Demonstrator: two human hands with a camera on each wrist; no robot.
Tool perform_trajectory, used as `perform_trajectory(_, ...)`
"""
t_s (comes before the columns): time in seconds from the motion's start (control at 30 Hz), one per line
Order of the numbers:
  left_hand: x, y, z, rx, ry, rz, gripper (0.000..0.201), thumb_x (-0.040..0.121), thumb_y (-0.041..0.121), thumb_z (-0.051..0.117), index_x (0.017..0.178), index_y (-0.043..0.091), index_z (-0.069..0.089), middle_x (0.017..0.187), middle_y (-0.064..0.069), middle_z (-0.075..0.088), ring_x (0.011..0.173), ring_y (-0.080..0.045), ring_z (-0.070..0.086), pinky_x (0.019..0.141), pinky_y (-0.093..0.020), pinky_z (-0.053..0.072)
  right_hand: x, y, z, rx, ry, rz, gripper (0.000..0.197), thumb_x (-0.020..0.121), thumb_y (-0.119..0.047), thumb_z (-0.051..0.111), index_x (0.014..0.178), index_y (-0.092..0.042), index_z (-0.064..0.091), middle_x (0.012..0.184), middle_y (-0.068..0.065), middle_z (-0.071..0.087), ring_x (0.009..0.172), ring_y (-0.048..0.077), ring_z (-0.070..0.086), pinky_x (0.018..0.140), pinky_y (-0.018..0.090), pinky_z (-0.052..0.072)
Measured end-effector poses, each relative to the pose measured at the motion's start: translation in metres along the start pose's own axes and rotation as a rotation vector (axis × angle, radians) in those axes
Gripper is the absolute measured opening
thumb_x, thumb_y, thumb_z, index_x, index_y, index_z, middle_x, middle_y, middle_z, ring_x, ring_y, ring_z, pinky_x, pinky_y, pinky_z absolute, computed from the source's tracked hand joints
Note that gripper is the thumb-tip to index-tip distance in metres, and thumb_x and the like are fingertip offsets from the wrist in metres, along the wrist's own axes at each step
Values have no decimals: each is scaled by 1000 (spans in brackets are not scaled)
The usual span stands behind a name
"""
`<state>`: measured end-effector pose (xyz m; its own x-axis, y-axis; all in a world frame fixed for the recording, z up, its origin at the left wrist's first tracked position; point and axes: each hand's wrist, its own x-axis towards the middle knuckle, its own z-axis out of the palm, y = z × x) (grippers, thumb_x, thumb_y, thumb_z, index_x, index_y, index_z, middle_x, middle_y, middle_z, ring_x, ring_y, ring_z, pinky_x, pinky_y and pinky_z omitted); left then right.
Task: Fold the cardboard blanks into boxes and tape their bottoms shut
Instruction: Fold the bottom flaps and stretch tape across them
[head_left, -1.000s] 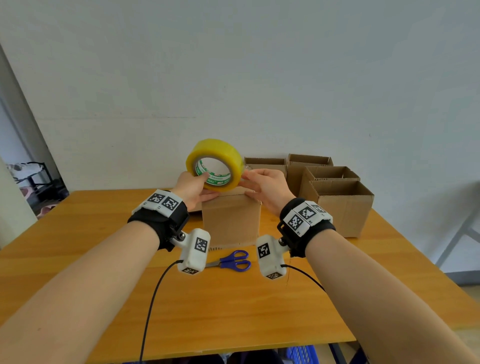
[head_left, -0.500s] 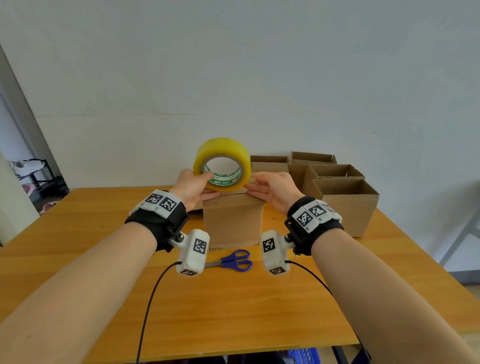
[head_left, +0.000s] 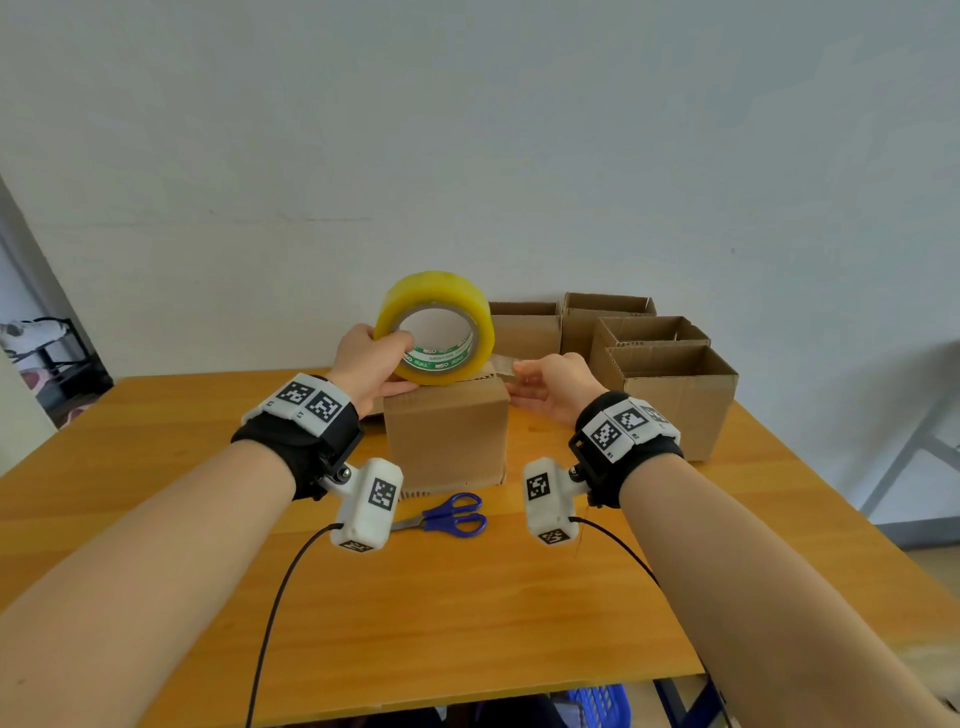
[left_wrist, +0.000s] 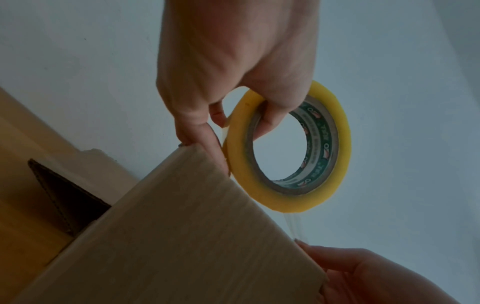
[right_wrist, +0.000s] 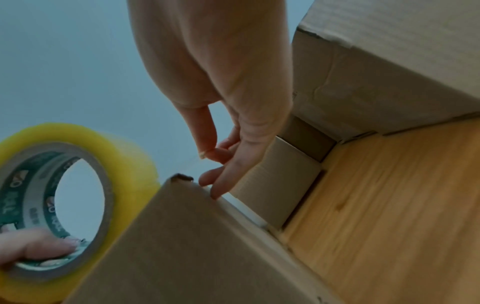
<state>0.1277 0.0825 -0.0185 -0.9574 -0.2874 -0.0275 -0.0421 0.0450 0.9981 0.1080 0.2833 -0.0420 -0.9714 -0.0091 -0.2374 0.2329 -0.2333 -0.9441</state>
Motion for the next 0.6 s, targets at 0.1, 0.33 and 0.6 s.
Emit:
perform_trajectory(0.1, -2, 0, 1, 11, 11, 11, 22, 86, 10, 56, 105, 10, 47, 104, -8, 52, 100, -23, 59, 62, -32, 55, 3, 4, -1, -7, -4, 10, 44, 89, 3, 57, 131, 3, 42, 115, 24, 60, 74, 27, 69, 48, 29, 55)
perform_trajectory(0.33, -3, -2, 2, 28, 10, 58, 22, 82, 4, 56, 101, 11, 46, 95, -6, 49, 85, -16, 57, 59, -29, 54, 8, 11, 2, -102, -22, 77, 35, 91, 3, 55, 125, 5, 48, 102, 17, 56, 72, 22, 60, 54, 32, 51)
perform_trajectory(0.6, 0, -4, 0, 54, -16, 43, 23, 82, 7, 58, 103, 9, 48, 106, -12, 53, 96, -23, 61, 60, -29, 54, 9, 19, 15, -303, -29, 141, 28, 100, -11, 34, 77, -11, 50, 70, 4, 46, 63, 15, 44, 61, 24, 42)
